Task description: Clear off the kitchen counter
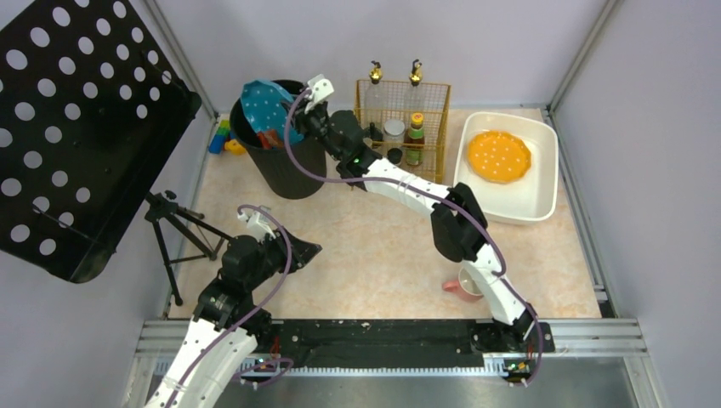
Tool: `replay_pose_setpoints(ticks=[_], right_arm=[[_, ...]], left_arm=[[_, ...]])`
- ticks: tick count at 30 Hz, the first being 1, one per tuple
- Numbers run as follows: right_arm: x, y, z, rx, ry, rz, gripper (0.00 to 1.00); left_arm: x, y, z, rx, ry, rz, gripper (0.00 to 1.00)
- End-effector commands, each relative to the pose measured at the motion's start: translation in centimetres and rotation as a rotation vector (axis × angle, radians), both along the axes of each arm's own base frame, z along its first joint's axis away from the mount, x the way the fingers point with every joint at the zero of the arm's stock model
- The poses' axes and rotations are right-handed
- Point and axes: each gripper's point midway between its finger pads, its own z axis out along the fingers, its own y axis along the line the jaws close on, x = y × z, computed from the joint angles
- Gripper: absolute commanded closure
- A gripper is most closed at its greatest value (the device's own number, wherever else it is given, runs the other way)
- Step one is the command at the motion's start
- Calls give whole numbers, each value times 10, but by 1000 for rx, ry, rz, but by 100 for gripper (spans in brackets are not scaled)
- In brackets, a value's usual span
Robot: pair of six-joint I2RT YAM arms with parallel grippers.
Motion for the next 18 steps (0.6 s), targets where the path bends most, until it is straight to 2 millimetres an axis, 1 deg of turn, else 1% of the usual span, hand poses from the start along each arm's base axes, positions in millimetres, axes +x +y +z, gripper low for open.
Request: replay_pose_setpoints(ticks=[1,3,8,10,15,18], right_arm=[[-62,-62,183,272,-406,-67,100],[-65,-62,184,248,-447,-89,100],[-75,-71,191,222,-560,-160,100],[-76,-73,191,203,-587,-195,100],[-79,-86,195,230,-598,-249,100],[-80,-92,203,275,-579,-257,100]], left_arm=[[4,-1,3,-4,-25,2,61],[4,0,2,-4,-24,2,61],[5,0,4,-3,-29,2,61],[4,0,3,-1,-27,2,61],[5,0,2,0,-24,4,61],[5,-1,2,0,-22,2,61]])
